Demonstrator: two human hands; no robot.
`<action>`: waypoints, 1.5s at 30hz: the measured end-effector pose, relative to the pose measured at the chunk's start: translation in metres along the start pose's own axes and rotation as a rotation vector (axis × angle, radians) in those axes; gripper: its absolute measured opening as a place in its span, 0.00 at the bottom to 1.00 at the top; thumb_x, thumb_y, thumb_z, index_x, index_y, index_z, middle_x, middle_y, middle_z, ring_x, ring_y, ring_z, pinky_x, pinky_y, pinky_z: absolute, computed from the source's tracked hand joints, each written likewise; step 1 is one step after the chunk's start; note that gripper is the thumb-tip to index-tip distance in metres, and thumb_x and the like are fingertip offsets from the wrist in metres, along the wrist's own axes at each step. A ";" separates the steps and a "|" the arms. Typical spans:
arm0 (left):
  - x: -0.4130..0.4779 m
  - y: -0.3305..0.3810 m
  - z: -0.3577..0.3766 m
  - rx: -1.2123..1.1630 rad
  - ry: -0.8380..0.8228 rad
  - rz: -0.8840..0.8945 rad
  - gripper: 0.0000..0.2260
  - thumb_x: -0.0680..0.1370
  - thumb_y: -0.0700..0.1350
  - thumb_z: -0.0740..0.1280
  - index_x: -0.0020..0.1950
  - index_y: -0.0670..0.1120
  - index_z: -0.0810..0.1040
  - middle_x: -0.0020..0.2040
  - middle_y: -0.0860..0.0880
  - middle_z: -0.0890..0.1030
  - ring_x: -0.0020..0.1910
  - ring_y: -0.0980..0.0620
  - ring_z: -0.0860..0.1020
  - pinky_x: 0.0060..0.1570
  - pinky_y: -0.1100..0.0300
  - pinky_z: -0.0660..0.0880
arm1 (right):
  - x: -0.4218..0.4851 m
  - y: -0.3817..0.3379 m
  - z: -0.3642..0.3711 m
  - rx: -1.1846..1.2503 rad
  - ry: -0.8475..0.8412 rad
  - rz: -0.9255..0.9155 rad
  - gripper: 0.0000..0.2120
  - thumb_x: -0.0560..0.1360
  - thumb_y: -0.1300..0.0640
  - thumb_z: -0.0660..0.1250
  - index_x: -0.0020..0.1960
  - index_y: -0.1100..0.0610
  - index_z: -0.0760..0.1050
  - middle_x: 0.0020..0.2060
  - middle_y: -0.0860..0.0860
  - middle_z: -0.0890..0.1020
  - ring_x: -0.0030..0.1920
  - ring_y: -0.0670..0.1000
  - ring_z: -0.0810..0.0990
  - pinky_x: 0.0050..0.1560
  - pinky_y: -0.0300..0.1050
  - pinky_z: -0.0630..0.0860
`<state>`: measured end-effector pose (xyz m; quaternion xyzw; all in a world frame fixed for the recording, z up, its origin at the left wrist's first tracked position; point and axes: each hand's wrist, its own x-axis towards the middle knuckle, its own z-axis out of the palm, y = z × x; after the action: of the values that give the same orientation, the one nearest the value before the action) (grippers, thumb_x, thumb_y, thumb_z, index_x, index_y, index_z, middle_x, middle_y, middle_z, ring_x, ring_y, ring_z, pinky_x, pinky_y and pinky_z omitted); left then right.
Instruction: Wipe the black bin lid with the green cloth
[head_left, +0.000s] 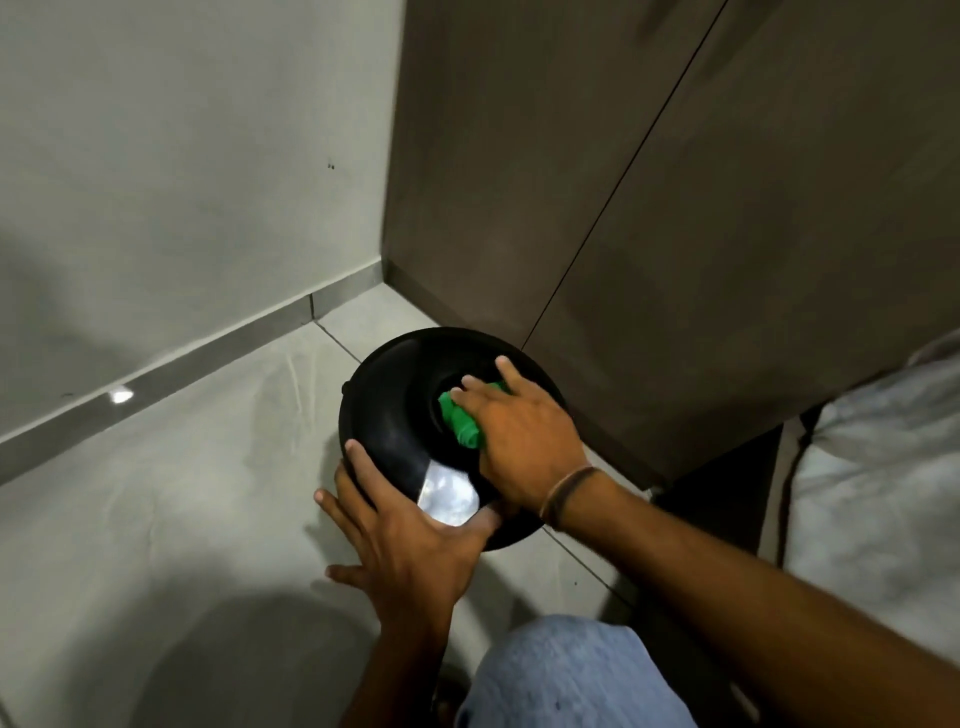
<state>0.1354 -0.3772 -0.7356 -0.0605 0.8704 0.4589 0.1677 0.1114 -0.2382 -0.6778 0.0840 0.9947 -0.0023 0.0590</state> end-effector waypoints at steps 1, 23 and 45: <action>0.000 -0.001 0.000 -0.005 -0.007 0.007 0.74 0.52 0.71 0.82 0.85 0.56 0.40 0.86 0.53 0.49 0.86 0.40 0.41 0.68 0.15 0.52 | 0.009 0.010 -0.007 -0.033 0.028 0.035 0.30 0.75 0.57 0.63 0.77 0.48 0.72 0.78 0.48 0.74 0.84 0.62 0.60 0.79 0.58 0.66; 0.005 -0.006 0.002 0.001 0.022 0.053 0.62 0.69 0.55 0.81 0.85 0.56 0.36 0.86 0.53 0.43 0.86 0.43 0.38 0.73 0.19 0.52 | -0.051 -0.025 0.022 0.241 0.023 -0.069 0.34 0.72 0.57 0.69 0.78 0.46 0.71 0.79 0.47 0.73 0.83 0.58 0.64 0.79 0.51 0.55; 0.007 0.001 -0.005 -0.019 -0.106 -0.004 0.78 0.46 0.75 0.80 0.83 0.61 0.34 0.87 0.55 0.44 0.86 0.39 0.37 0.69 0.15 0.49 | 0.099 0.017 -0.012 0.316 0.082 0.266 0.16 0.79 0.43 0.67 0.60 0.51 0.83 0.59 0.56 0.86 0.61 0.62 0.84 0.63 0.51 0.78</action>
<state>0.1277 -0.3804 -0.7346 -0.0395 0.8558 0.4695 0.2137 0.0159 -0.2047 -0.6777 0.2229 0.9637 -0.1472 0.0041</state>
